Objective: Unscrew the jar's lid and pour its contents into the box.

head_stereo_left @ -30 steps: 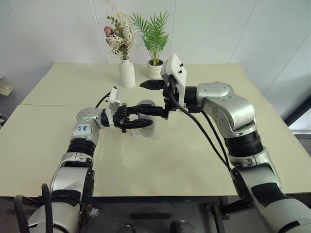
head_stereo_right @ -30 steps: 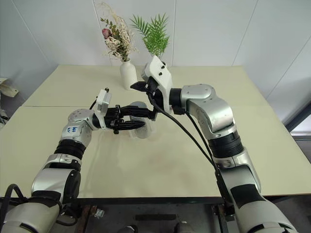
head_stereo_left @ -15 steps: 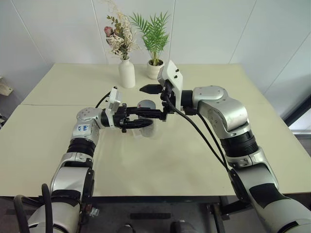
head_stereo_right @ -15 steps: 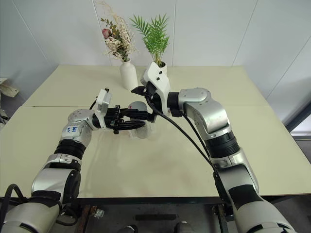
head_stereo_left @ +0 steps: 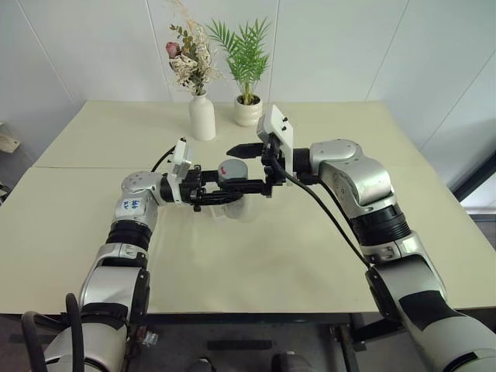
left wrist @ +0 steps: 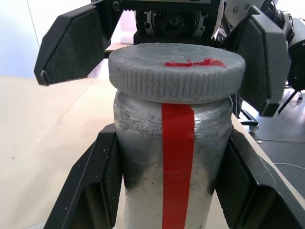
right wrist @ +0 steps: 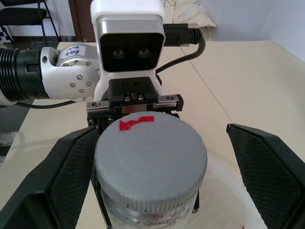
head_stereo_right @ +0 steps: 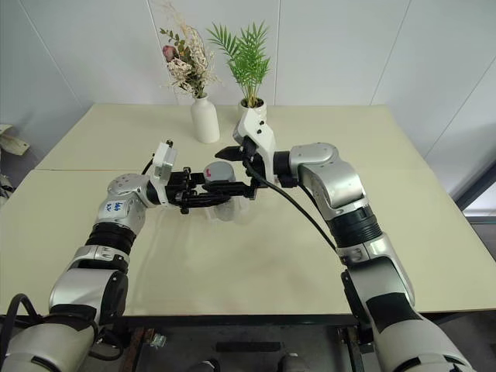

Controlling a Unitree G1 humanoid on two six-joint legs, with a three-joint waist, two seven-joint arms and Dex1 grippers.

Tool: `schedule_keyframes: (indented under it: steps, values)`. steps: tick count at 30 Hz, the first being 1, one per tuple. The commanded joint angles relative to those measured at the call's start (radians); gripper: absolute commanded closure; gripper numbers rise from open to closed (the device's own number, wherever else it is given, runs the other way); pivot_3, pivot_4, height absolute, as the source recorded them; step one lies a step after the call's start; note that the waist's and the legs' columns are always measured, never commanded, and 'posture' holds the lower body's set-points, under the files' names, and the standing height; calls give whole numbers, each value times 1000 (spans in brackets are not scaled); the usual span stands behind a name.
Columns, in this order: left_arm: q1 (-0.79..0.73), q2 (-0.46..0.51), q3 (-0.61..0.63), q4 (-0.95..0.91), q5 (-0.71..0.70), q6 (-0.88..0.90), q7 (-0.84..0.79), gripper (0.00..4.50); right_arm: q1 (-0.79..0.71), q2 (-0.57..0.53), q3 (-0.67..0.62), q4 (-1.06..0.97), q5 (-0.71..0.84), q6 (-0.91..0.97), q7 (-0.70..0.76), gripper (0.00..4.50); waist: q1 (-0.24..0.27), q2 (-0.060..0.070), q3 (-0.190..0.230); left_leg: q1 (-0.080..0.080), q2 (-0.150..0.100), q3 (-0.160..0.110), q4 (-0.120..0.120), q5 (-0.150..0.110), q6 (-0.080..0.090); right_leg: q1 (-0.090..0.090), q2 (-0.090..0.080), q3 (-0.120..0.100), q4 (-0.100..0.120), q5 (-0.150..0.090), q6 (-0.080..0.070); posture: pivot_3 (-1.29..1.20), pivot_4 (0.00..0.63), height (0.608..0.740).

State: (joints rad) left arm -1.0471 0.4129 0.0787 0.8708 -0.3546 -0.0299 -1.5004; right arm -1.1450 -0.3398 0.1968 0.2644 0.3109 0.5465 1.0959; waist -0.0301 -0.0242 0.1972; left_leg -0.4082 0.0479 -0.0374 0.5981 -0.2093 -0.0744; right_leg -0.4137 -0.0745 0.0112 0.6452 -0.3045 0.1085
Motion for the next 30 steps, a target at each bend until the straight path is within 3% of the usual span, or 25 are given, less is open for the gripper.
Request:
schedule_keyframes:
  steps: [1,14,20,30]
  values:
    - [-7,13,10,-35,-14,0,-39,2251,-38,-3,-7,0,-4,-34,21,0,0,0,0,0,0,0,0,0,0,0,0,0,0,0,0,0,150,740]
    - [5,14,10,-53,-15,10,-34,2251,-53,8,-5,34,-22,-72,64,0,0,0,0,0,0,0,0,0,0,0,0,0,0,0,0,0,150,740]
    - [13,13,12,-66,-17,18,-30,2251,-67,13,-8,50,-25,-81,80,1850,0,0,0,0,0,0,0,0,0,0,0,0,0,0,0,0,150,740]
    - [27,14,13,-76,-16,26,-26,2252,-78,15,-9,56,-26,-86,93,1933,0,0,0,0,0,0,0,0,0,0,0,0,0,0,0,0,150,740]
